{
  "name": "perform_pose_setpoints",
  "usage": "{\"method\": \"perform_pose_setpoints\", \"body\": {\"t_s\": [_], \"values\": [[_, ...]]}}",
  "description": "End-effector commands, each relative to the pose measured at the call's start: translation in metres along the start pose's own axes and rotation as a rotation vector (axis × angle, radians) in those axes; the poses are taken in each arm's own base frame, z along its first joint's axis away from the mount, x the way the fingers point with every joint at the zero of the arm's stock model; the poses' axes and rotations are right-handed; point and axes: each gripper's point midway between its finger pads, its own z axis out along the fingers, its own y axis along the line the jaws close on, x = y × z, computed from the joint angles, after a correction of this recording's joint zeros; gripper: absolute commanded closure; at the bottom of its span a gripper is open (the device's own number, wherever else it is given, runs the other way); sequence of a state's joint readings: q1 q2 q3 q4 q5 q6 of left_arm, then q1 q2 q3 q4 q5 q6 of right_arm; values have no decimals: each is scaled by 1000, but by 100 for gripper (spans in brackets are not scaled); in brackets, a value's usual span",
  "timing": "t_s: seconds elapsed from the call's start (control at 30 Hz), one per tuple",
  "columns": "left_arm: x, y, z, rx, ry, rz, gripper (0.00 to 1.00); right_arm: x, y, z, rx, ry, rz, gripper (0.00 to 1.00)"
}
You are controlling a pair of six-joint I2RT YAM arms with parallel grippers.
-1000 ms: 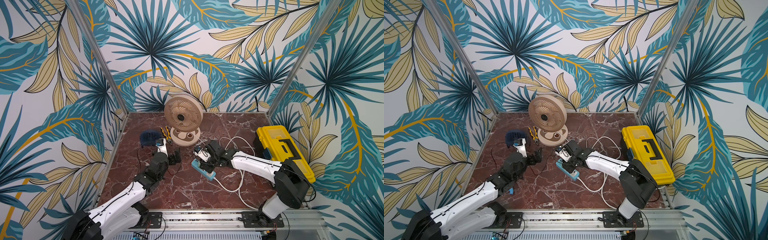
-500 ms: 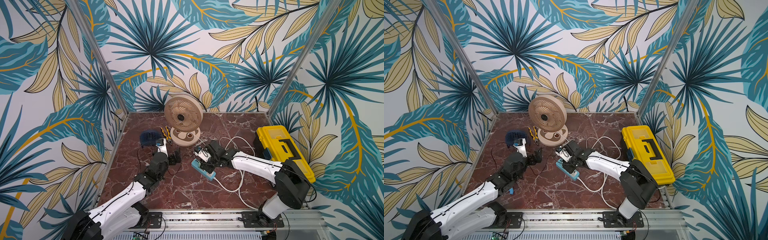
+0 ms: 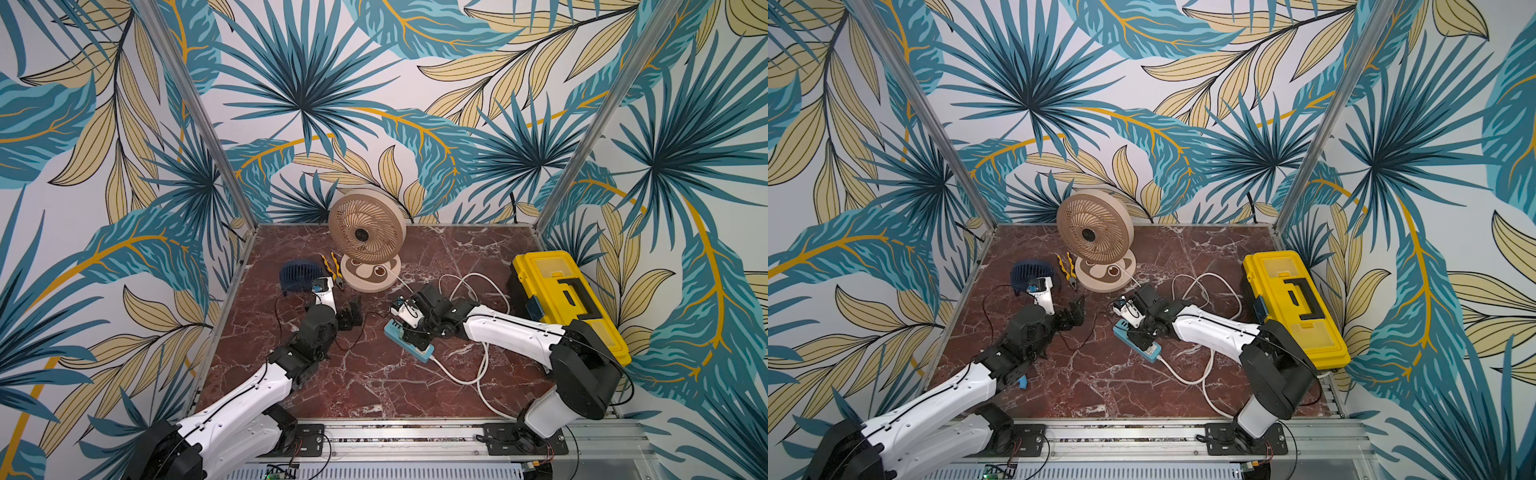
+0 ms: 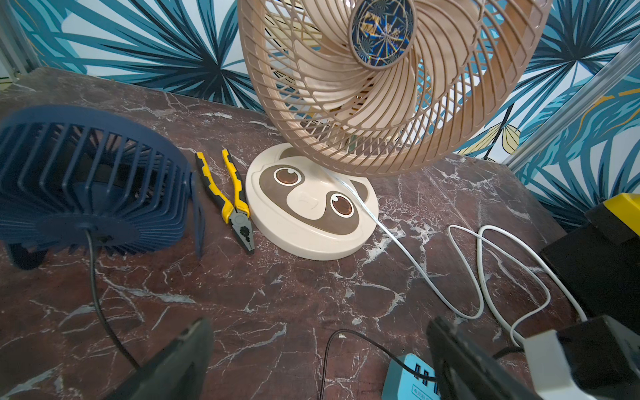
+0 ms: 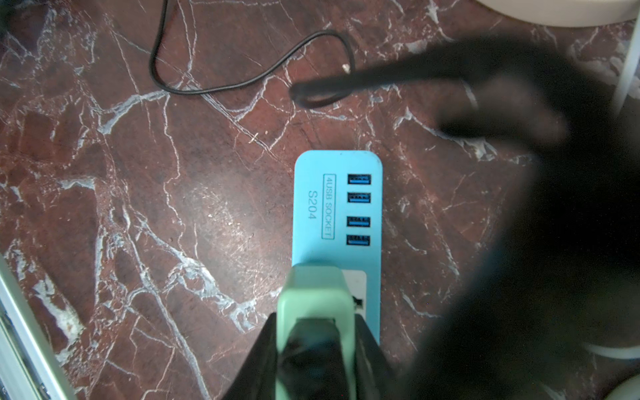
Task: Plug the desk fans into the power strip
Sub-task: Insert the plug into the socket.
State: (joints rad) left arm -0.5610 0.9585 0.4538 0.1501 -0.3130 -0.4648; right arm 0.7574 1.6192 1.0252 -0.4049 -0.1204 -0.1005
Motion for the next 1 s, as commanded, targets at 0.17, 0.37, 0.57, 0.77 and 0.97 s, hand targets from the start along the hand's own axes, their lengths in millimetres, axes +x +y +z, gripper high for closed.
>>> {"method": "perform_pose_setpoints", "body": {"t_s": [0.17,0.37,0.57,0.77,0.97], "values": [[6,2,1,3,7,-5,0,17,1,-3,17,54,1,73],[5,2,1,6,7,-5,0,4,0,-14,25,15,5,61],[5,1,1,12,8,-4,0,-10,2,-26,21,-27,13,44],[5,1,0,13,7,-3,0,-17,2,-31,18,-38,14,38],[4,0,0,15,6,-5,0,-10,-2,-18,28,18,6,41]]}}
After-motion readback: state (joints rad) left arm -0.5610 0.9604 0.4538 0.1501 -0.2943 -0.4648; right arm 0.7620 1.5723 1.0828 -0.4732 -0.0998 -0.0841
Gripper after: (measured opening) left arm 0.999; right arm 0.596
